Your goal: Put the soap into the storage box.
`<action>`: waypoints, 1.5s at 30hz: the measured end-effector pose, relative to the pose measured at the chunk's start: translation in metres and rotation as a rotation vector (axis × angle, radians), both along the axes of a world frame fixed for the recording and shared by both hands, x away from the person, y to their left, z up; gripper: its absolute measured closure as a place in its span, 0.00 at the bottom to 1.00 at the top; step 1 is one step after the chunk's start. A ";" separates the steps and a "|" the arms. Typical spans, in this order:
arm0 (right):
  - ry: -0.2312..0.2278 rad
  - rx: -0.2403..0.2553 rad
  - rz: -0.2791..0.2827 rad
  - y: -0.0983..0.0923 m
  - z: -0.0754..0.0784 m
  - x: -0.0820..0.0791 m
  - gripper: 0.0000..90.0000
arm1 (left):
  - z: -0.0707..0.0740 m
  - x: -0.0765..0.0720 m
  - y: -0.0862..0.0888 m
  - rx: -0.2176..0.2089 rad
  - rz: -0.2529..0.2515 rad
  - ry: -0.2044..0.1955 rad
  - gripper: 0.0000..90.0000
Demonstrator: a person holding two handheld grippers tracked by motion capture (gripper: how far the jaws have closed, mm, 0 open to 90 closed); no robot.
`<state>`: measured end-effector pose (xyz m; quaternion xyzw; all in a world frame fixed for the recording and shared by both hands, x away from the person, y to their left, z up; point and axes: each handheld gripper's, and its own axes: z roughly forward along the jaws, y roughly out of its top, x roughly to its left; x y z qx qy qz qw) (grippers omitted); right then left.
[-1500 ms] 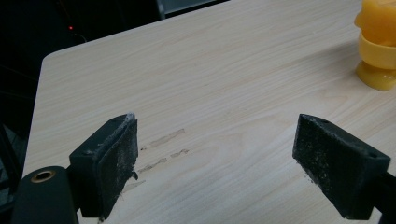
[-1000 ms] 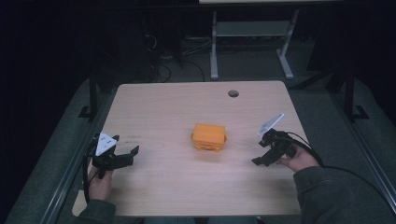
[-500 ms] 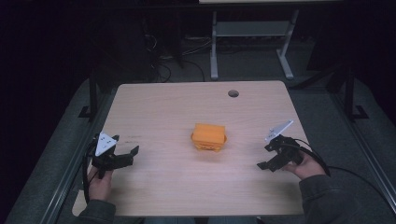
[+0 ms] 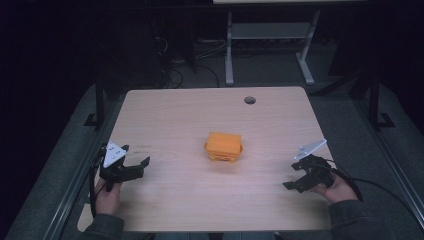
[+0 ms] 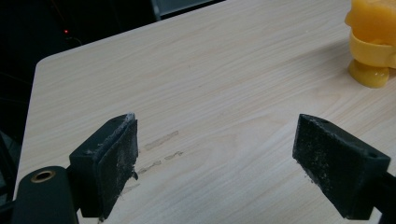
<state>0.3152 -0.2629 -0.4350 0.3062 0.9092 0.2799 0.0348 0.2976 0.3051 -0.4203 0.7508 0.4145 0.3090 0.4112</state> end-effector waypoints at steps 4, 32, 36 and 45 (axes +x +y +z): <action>-0.002 0.004 -0.011 -0.005 -0.004 -0.005 0.19 | 0.000 0.000 0.000 0.002 -0.001 0.001 0.15; -0.084 0.087 -0.099 -0.030 -0.021 -0.056 0.19 | -0.001 -0.001 -0.004 0.015 -0.013 0.004 0.15; -0.093 0.096 -0.111 -0.033 -0.021 -0.064 0.19 | -0.001 -0.001 -0.004 0.022 -0.019 0.006 0.15; -0.100 0.073 -0.133 -0.030 -0.022 -0.072 0.18 | -0.002 -0.002 -0.005 0.021 -0.022 0.009 0.15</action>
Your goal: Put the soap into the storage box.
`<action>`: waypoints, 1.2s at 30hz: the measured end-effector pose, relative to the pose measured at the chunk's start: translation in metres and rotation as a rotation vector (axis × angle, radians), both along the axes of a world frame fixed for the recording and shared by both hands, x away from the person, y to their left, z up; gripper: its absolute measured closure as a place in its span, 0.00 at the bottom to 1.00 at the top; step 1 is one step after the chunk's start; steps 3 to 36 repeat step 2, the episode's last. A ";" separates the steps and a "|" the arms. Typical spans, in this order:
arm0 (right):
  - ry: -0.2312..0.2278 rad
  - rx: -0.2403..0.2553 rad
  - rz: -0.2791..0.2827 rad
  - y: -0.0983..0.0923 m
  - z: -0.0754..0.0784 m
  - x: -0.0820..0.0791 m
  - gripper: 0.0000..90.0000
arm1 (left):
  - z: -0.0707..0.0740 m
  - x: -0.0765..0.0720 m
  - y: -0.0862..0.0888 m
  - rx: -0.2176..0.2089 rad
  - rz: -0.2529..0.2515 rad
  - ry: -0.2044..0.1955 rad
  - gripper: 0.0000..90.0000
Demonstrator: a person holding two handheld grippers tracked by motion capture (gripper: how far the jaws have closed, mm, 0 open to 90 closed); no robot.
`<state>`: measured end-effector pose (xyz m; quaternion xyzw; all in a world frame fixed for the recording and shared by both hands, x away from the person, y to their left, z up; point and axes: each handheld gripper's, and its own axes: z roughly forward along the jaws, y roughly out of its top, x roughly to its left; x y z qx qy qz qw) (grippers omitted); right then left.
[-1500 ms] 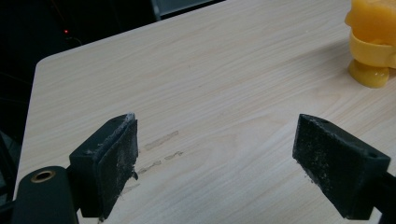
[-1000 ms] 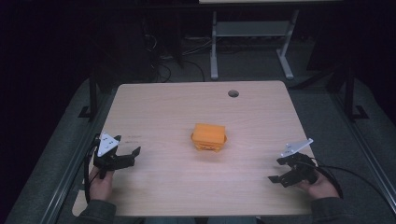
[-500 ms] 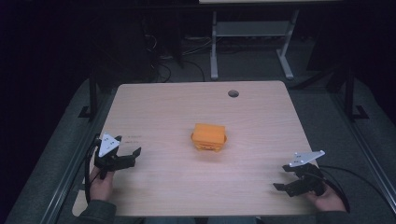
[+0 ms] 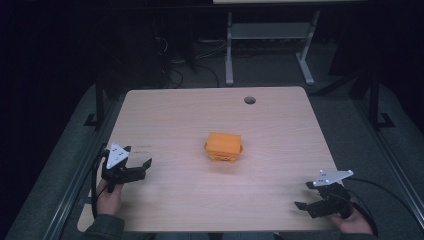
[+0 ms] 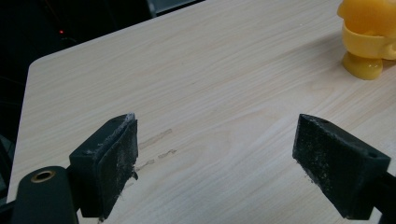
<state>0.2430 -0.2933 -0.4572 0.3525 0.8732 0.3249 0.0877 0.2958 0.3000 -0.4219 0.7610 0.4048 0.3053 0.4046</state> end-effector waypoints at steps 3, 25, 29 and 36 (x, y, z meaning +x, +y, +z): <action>0.000 0.004 0.006 0.000 0.001 0.002 0.18 | -0.001 0.000 -0.001 -0.001 -0.002 0.001 0.15; 0.000 0.004 0.006 0.000 0.001 0.002 0.18 | -0.001 0.000 -0.001 -0.001 -0.002 0.001 0.15; 0.000 0.004 0.006 0.000 0.001 0.002 0.18 | -0.001 0.000 -0.001 -0.001 -0.002 0.001 0.15; 0.000 0.004 0.006 0.000 0.001 0.002 0.18 | -0.001 0.000 -0.001 -0.001 -0.002 0.001 0.15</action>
